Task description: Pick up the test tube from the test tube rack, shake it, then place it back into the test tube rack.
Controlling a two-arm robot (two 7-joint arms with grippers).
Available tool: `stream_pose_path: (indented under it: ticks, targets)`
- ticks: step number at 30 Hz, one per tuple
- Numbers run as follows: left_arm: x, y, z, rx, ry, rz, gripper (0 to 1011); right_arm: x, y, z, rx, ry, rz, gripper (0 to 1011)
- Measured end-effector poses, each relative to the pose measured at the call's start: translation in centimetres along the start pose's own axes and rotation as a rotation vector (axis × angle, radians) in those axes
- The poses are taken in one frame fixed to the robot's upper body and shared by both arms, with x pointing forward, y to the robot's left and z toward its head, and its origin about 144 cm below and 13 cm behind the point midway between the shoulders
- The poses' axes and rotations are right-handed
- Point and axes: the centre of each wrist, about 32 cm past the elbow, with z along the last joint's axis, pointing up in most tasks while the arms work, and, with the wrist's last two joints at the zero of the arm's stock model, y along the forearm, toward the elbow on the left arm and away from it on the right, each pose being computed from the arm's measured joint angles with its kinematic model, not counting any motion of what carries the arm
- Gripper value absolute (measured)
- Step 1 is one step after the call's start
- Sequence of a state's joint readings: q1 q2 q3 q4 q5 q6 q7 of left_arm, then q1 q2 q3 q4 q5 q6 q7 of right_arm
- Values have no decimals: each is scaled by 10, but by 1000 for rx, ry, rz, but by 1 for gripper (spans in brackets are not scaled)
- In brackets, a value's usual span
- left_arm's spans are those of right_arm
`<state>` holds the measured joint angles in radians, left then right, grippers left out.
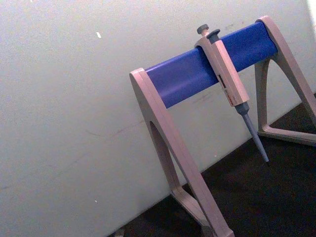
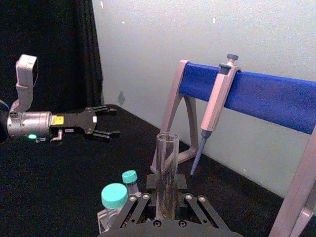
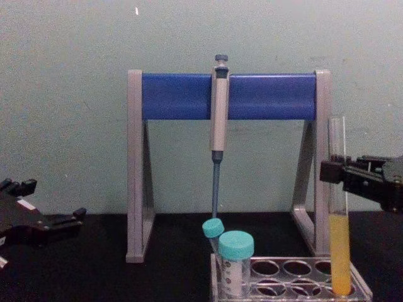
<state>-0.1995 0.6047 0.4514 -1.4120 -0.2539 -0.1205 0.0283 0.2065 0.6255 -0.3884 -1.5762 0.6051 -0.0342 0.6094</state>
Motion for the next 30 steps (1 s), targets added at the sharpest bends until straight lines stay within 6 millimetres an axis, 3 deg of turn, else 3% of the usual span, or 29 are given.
stream_pose_path:
  ticks: [30]
  targets:
    - [0, 0, 0, 0, 0, 0, 1001, 5, -1, -23, -1, 34, 34, 230]
